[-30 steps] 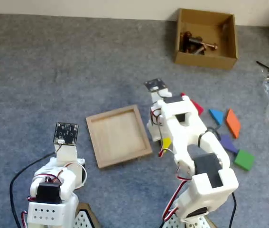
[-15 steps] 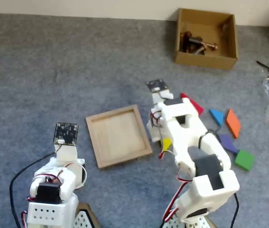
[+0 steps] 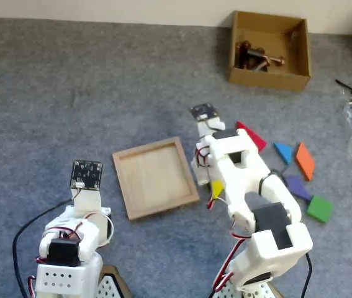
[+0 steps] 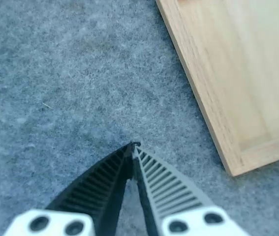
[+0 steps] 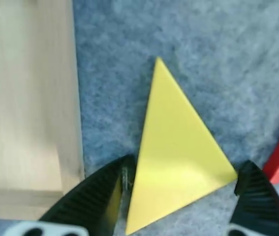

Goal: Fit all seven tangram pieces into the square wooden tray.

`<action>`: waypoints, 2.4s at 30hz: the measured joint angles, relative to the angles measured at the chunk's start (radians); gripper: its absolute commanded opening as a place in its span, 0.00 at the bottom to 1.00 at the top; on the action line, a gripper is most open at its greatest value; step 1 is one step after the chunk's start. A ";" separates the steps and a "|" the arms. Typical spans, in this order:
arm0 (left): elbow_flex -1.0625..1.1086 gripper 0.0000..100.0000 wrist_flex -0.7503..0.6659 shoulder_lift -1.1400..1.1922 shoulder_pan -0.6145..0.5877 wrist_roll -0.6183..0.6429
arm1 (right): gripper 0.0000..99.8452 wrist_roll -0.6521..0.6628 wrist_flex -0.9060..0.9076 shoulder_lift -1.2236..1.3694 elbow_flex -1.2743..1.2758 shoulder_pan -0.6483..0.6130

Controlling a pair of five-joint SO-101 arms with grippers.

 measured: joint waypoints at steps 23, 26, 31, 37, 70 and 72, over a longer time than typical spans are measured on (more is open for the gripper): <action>0.000 0.01 0.000 0.000 0.000 0.000 | 0.25 -0.006 -0.002 0.000 0.000 -0.002; 0.000 0.01 0.000 0.000 0.000 0.000 | 0.25 -0.006 -0.002 0.000 0.000 -0.002; 0.000 0.01 0.000 0.000 0.000 0.000 | 0.25 -0.006 -0.002 0.000 0.000 -0.002; 0.000 0.01 0.000 0.000 0.000 0.000 | 0.25 -0.006 -0.002 0.000 0.000 -0.002; 0.000 0.01 0.000 0.000 0.000 0.000 | 0.18 -0.006 -0.002 -0.006 -0.002 0.000; 0.000 0.01 0.000 0.000 0.000 0.000 | 0.18 -0.006 -0.002 -0.006 -0.002 0.000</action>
